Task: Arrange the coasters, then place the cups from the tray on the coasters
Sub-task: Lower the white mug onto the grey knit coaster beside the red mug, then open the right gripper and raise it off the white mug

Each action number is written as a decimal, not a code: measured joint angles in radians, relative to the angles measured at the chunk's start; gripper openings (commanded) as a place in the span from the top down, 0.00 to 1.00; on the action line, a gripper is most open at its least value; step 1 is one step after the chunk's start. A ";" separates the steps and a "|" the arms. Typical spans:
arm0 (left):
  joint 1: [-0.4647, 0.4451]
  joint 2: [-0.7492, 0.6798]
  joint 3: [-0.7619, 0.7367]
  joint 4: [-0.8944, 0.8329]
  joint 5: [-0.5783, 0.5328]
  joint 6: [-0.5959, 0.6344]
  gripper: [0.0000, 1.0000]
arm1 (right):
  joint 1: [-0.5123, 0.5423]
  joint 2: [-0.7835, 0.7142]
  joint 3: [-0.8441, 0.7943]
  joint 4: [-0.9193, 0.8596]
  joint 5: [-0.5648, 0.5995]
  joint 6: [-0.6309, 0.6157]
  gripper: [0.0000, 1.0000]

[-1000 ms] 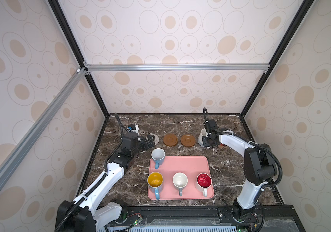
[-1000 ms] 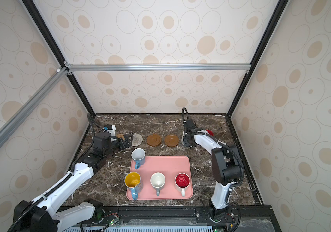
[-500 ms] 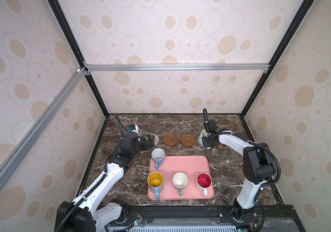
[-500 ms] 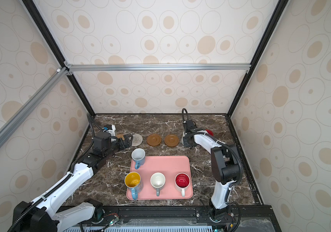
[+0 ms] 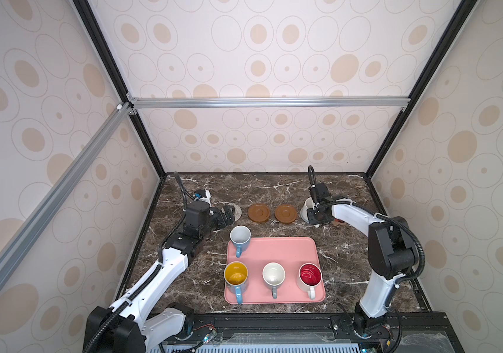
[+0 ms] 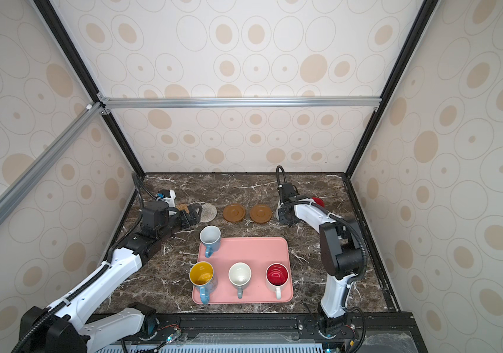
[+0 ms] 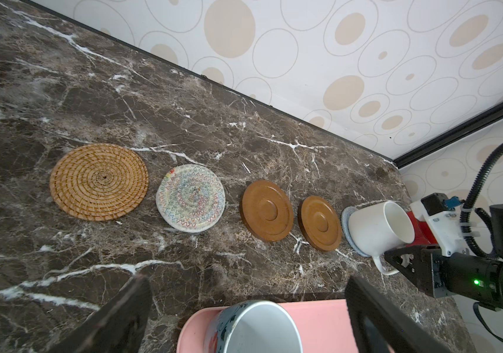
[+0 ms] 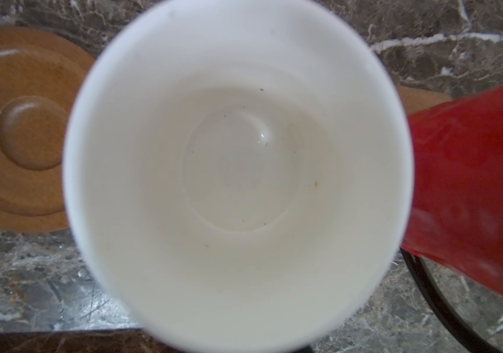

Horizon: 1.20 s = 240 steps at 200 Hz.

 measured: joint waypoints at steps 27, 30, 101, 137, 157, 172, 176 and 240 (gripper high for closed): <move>0.000 0.000 0.000 0.000 0.000 0.000 0.00 | 0.000 0.000 0.000 -0.001 -0.003 0.005 0.80; 0.000 0.000 0.000 0.000 0.000 0.000 0.00 | 0.000 0.000 0.000 -0.001 -0.003 0.007 0.79; 0.000 0.000 0.000 0.001 0.000 0.000 0.00 | 0.000 0.000 0.000 0.003 -0.015 0.037 0.64; 0.000 0.000 0.000 0.001 0.001 0.000 0.00 | 0.000 -0.018 0.000 0.001 -0.029 0.058 0.63; 0.000 0.000 0.000 0.001 0.001 0.000 0.00 | 0.000 -0.037 -0.005 0.000 -0.033 0.069 0.62; 0.000 0.000 0.000 0.002 0.000 0.000 0.00 | 0.000 -0.056 -0.015 -0.002 -0.037 0.076 0.62; 0.000 0.000 0.000 0.002 0.001 0.000 0.00 | 0.000 -0.061 -0.018 -0.004 -0.037 0.079 0.61; 0.000 0.000 0.000 0.002 0.000 0.000 0.00 | 0.000 -0.164 -0.034 -0.034 -0.053 0.087 0.60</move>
